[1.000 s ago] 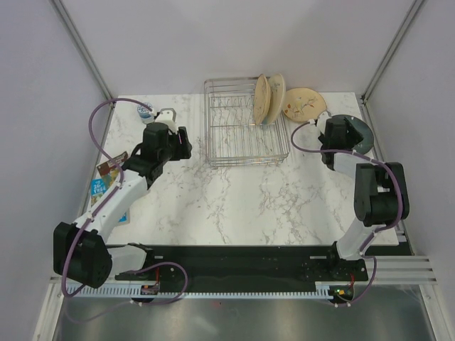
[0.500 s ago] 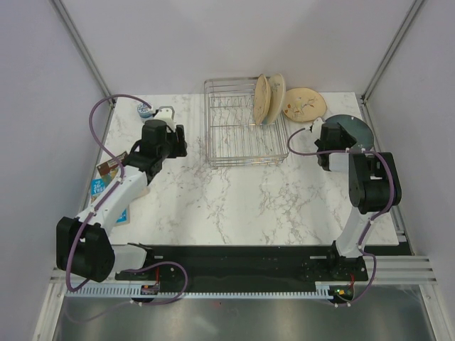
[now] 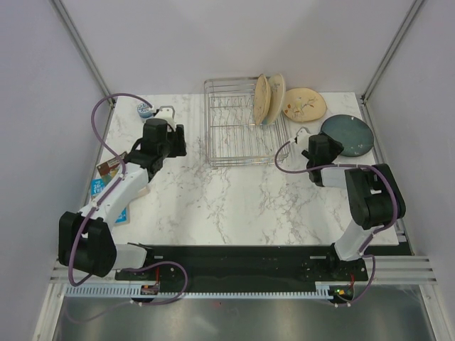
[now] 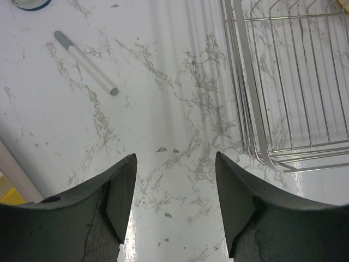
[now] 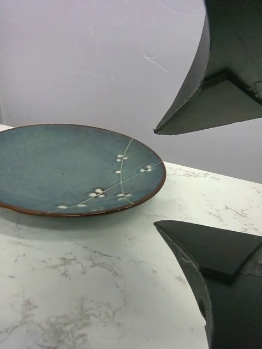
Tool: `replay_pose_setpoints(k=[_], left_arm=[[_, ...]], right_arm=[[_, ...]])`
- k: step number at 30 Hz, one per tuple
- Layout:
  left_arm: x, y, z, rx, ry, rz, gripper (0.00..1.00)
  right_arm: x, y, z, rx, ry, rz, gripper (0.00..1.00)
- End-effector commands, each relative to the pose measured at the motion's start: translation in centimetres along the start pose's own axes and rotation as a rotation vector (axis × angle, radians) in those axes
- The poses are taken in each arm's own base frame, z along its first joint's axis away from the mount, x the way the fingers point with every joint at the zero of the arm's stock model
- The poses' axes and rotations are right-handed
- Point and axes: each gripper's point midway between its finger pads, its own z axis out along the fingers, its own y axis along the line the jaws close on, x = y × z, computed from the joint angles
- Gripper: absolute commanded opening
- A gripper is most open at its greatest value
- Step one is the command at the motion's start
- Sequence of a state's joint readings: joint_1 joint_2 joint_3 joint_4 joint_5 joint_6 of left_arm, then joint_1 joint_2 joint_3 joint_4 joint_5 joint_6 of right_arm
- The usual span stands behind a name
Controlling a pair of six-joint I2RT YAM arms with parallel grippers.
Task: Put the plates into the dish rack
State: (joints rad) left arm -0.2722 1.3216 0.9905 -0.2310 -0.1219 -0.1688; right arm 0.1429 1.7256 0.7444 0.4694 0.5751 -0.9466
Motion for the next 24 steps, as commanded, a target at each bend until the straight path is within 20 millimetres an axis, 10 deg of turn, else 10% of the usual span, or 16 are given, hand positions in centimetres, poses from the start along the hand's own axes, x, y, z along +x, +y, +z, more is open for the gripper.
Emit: replay_pose_setpoints(k=[1, 6, 12, 15, 24], left_arm=[[-2.4, -0.3, 0.2, 0.012, -0.046, 0.02, 0.67], [-2.7, -0.3, 0.5, 0.009, -0.044, 0.026, 0.67], [-2.5, -0.1, 0.6, -0.005, -0.038, 0.033, 0.67], [-2.2, 0.1, 0.6, -0.011, -0.034, 0.036, 0.67], [-1.5, 0.3, 0.6, -0.016, -0.034, 0.023, 0.67]], right_arm=[[-0.2, 0.4, 0.6, 0.027, 0.004, 0.015, 0.71], [0.2, 1.7, 3.2, 0.06, 0.085, -0.03, 0.7], [0.4, 2.7, 5.4, 0.094, 0.143, -0.07, 0.39], [0.8, 3.2, 5.7, 0.096, 0.164, -0.097, 0.0], [3.9, 3.9, 2.6, 0.082, 0.173, -0.133, 0.0]])
